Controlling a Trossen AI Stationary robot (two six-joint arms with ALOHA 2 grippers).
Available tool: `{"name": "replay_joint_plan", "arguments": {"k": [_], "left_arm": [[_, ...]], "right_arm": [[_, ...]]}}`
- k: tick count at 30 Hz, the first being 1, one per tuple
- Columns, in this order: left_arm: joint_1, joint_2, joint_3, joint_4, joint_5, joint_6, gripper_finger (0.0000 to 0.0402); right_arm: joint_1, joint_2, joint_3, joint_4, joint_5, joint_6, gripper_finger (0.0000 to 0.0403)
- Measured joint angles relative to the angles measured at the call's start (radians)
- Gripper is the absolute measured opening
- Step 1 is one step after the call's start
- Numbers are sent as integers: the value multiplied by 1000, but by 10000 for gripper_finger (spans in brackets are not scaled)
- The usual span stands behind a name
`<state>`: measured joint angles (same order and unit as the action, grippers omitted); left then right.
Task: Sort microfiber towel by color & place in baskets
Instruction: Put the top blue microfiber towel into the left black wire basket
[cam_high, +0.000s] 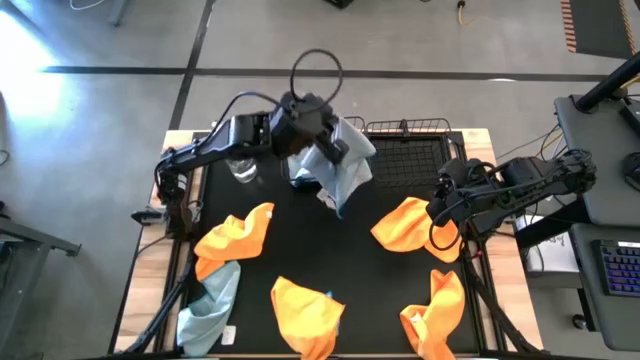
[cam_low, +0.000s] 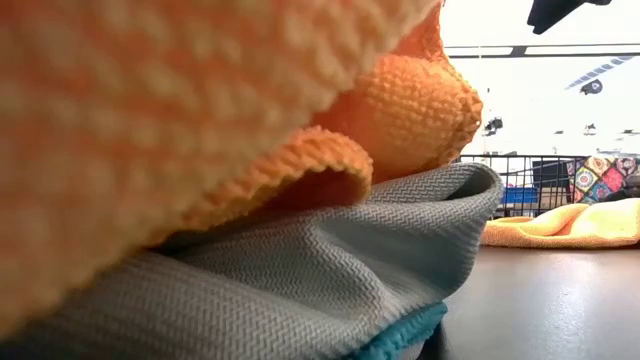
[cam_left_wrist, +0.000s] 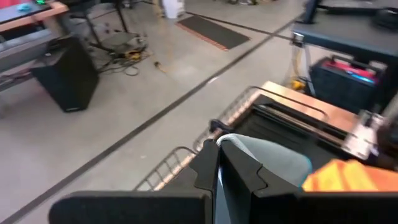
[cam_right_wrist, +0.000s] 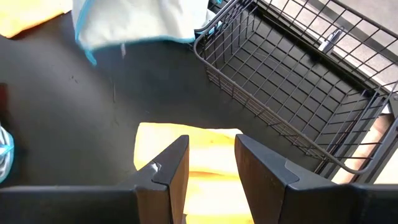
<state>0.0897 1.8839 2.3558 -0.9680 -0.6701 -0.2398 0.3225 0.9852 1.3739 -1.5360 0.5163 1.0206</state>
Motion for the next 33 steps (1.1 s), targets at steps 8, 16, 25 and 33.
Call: {"name": "replay_joint_plan", "arguments": {"k": [8, 16, 25, 33], "left_arm": [[104, 0, 0, 18, 0, 5, 0], [152, 0, 0, 177, 0, 119, 0], [181, -3, 0, 259, 0, 193, 0], [190, -3, 0, 234, 0, 187, 0]], "right_arm": [[0, 0, 0, 0, 0, -2, 123], [0, 0, 0, 0, 0, -2, 123], [0, 0, 0, 0, 0, -1, 123], [0, 0, 0, 0, 0, -2, 123]]}}
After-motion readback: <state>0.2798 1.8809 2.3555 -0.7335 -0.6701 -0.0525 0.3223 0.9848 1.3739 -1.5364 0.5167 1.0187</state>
